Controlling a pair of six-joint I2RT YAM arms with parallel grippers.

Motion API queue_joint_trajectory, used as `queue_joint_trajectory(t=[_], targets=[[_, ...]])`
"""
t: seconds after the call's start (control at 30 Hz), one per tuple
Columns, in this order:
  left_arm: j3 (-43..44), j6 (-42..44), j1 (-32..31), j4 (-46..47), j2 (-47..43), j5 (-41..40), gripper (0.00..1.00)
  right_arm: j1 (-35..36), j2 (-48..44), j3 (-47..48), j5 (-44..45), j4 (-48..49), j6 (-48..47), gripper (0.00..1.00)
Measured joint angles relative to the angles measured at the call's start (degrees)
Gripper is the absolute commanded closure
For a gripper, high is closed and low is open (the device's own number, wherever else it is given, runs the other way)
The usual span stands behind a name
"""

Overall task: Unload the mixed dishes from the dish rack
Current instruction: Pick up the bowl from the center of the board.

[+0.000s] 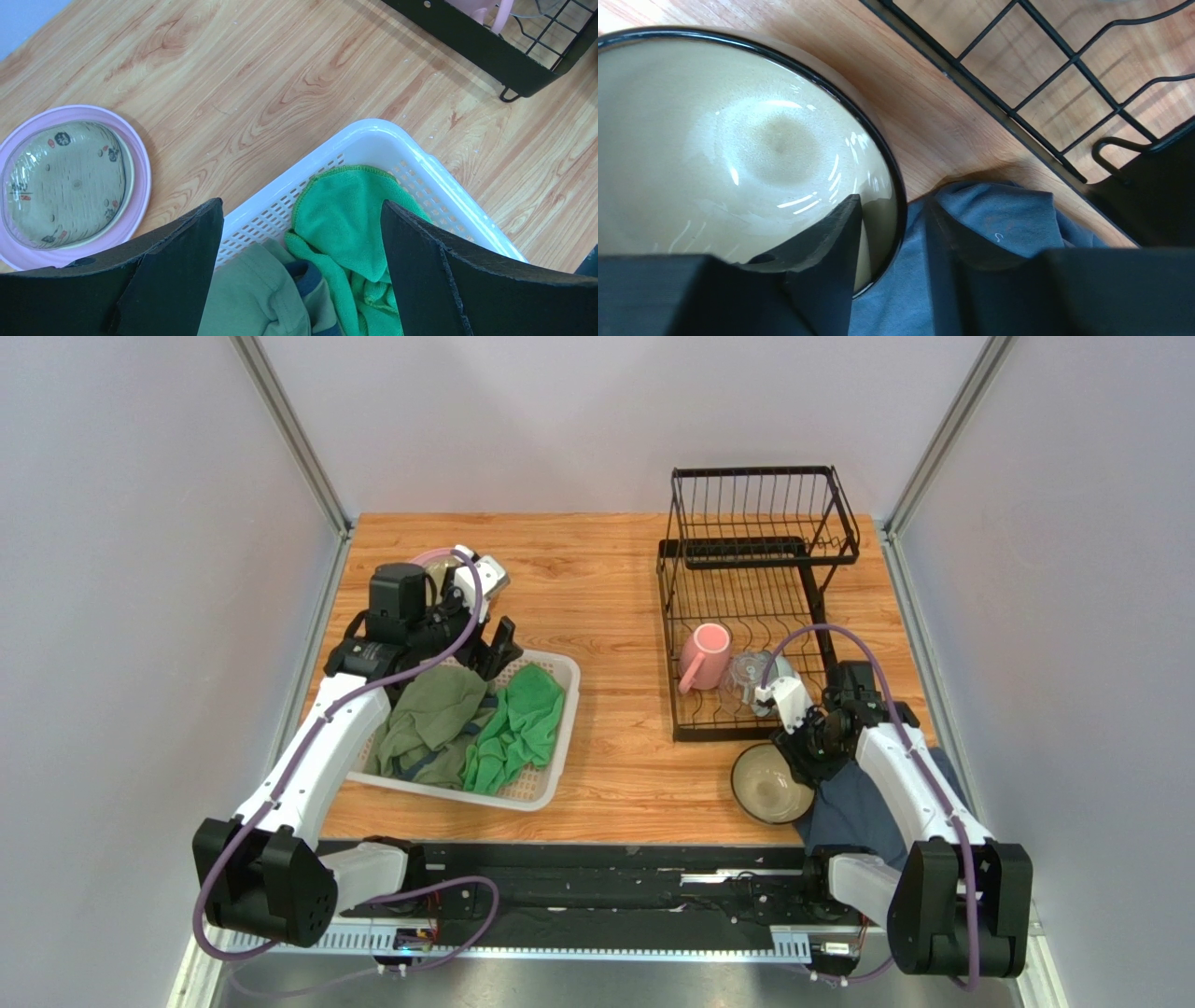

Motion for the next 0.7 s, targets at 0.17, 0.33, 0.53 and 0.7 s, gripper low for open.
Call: queue_joint_trajectory(t=[0.17, 0.33, 0.53, 0.7], targets=[[-0.68, 0.09, -0.02, 0.09, -0.2, -0.24, 0.1, 0.0, -1.18, 0.02, -1.16, 0.42, 0.7, 1.0], [-0.79, 0.07, 0.0, 0.11, -0.22, -0.24, 0.1, 0.22, -4.61, 0.92, -3.5, -2.32, 1.18, 1.0], [-0.79, -0.02, 0.0, 0.2, -0.26, 1.18, 0.1, 0.13, -4.66, 4.79, -2.54, -6.84, 0.48, 1.0], [-0.7, -0.07, -0.15, -0.17, -0.26, 2.69, 0.1, 0.15, -3.67, 12.24, -4.87, -10.6, 0.61, 1.0]])
